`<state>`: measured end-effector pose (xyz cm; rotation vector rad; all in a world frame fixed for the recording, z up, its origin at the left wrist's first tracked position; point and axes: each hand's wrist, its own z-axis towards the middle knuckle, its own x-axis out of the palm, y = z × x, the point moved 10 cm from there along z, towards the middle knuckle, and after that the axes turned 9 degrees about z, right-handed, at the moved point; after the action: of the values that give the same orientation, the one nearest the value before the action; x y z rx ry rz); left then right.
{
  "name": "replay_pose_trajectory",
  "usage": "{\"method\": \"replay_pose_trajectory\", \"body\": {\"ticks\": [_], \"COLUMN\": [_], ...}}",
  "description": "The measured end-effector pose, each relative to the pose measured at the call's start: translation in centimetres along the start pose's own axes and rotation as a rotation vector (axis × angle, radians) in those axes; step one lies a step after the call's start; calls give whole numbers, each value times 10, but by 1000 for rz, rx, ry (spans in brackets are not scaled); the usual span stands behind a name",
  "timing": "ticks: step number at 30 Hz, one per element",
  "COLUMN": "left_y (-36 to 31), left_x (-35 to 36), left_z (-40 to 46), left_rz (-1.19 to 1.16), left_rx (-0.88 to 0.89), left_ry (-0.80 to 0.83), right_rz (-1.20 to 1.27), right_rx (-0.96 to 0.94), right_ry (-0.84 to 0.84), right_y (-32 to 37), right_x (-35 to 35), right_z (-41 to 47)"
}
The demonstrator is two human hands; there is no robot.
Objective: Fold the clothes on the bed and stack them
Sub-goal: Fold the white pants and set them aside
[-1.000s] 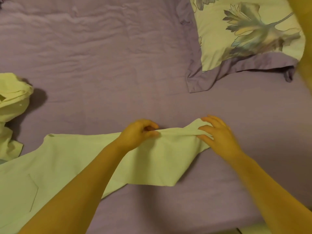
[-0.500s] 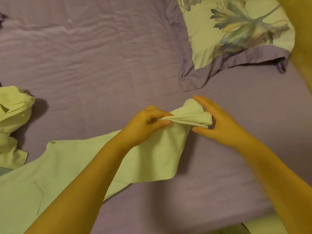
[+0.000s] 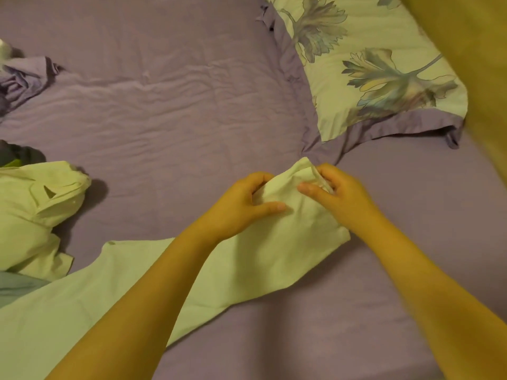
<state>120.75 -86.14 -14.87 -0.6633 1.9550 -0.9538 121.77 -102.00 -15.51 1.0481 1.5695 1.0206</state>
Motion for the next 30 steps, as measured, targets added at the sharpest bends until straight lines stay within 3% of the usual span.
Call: {"method": "replay_pose_trajectory", "body": {"ticks": [3,5,9,14,16,20,25,27,30], "left_y": [-13,-16,-16,-28,-36,-24,79,124,146], "left_x": [15,15,13,16,23,58,117,140,150], "left_z": [4,5,10,25,47,93,60,29,0], "left_rz": [245,271,117,-6,117,734,911,977,987], "left_rx": [98,116,134,112,102,103,-109,-164,-220], "left_ry": [-50,-131,-144,-87,-83,-104,34,133,87], "right_rz": [-15,-34,-202,-49,4,-114,-233,-253,-335], "right_rx": [28,118,228,174,185,329,595,579,521], "right_ry": [-17,41,185,106,49,-13,-34,-132,-220], "right_y": [-5,-19,-50,-40,-39,-107,-218,-228,-224], "right_x": [6,7,4,-19,-32,-56,-53,-55,-48], "right_z": [-9,-16,-39,-68,-70,-50,-61,-73,-91]}}
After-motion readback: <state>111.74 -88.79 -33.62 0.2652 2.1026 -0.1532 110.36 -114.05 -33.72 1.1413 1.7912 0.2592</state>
